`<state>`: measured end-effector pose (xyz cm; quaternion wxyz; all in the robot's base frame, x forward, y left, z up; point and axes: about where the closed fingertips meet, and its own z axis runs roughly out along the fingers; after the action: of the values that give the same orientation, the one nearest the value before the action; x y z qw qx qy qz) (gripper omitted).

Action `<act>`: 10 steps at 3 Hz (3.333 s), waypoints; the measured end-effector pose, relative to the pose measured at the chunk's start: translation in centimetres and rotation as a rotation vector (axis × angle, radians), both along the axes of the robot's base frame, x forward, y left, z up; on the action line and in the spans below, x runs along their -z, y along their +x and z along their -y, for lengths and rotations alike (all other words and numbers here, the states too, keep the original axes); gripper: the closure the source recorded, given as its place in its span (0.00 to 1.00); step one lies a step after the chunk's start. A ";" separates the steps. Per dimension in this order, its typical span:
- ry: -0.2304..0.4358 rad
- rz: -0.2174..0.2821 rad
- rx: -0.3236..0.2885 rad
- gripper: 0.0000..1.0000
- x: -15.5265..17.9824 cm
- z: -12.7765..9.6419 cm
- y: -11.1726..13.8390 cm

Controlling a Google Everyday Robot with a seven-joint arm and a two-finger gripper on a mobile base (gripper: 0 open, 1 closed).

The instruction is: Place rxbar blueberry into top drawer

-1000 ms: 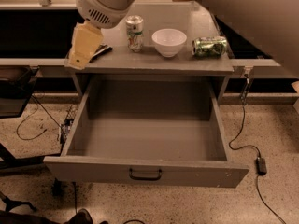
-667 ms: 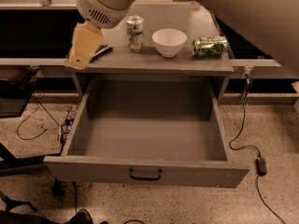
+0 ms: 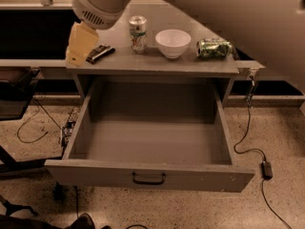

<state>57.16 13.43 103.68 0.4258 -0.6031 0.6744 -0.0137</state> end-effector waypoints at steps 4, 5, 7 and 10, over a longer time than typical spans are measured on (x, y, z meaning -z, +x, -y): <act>-0.028 -0.130 0.032 0.00 5.3 -7.9 9.9; -0.039 -0.117 0.086 0.00 5.4 -7.7 10.2; -0.155 -0.135 0.208 0.00 9.6 -8.0 16.6; -0.132 -0.184 0.146 0.00 13.9 -8.2 20.4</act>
Offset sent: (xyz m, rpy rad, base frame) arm 0.1152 0.0912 -0.0595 -0.0249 0.1429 -0.0251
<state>77.59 21.64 89.80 0.3194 -0.5779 0.7503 -0.0334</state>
